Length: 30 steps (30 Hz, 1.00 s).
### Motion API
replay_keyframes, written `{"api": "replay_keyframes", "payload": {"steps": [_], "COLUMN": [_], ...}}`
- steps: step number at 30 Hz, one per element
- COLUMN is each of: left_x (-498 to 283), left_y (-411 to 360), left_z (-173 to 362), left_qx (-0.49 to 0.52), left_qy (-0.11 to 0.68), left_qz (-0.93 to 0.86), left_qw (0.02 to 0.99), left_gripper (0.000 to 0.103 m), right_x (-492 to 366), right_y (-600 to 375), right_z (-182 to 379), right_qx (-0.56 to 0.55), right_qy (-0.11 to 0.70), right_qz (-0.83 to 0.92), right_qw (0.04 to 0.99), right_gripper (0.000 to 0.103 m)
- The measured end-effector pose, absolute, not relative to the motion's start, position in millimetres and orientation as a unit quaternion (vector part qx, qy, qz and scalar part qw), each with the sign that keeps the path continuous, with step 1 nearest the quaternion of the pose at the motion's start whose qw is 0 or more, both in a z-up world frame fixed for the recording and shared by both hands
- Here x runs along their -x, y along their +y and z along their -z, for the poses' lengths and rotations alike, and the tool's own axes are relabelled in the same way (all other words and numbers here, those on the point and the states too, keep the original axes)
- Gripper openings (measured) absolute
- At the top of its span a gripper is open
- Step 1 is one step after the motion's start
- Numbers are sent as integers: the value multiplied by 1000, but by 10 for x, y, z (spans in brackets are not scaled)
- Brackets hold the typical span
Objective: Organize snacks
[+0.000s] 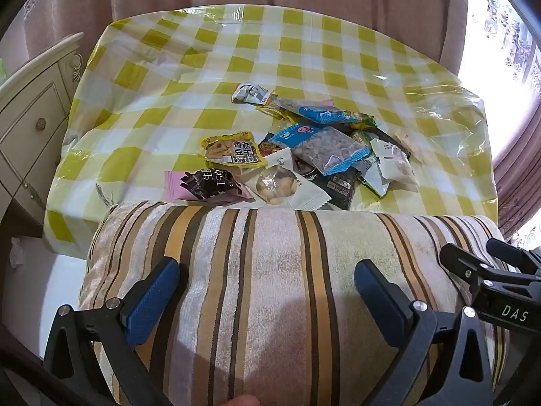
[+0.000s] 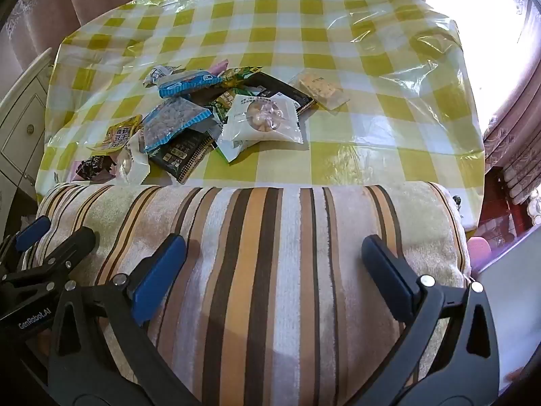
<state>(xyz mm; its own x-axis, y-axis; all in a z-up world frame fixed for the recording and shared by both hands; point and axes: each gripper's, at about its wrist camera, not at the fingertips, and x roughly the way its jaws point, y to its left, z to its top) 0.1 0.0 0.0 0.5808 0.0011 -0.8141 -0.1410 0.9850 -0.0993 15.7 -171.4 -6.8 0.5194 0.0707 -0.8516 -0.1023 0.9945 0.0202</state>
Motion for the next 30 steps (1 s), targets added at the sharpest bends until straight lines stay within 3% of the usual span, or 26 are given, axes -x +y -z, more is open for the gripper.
{"api": "replay_keyframes", "payload": {"steps": [30], "left_x": [-9], "left_y": [1], "left_z": [36], "left_qx": [77], "left_qy": [456], "left_qz": [-43], "left_qw": [886], "left_gripper": [103], "right_x": [-156], "right_y": [-1711], "right_z": [69], "right_qx": [17], "right_qy": [487], "right_qz": [-50], "right_qw": [872], "right_gripper": [103]}}
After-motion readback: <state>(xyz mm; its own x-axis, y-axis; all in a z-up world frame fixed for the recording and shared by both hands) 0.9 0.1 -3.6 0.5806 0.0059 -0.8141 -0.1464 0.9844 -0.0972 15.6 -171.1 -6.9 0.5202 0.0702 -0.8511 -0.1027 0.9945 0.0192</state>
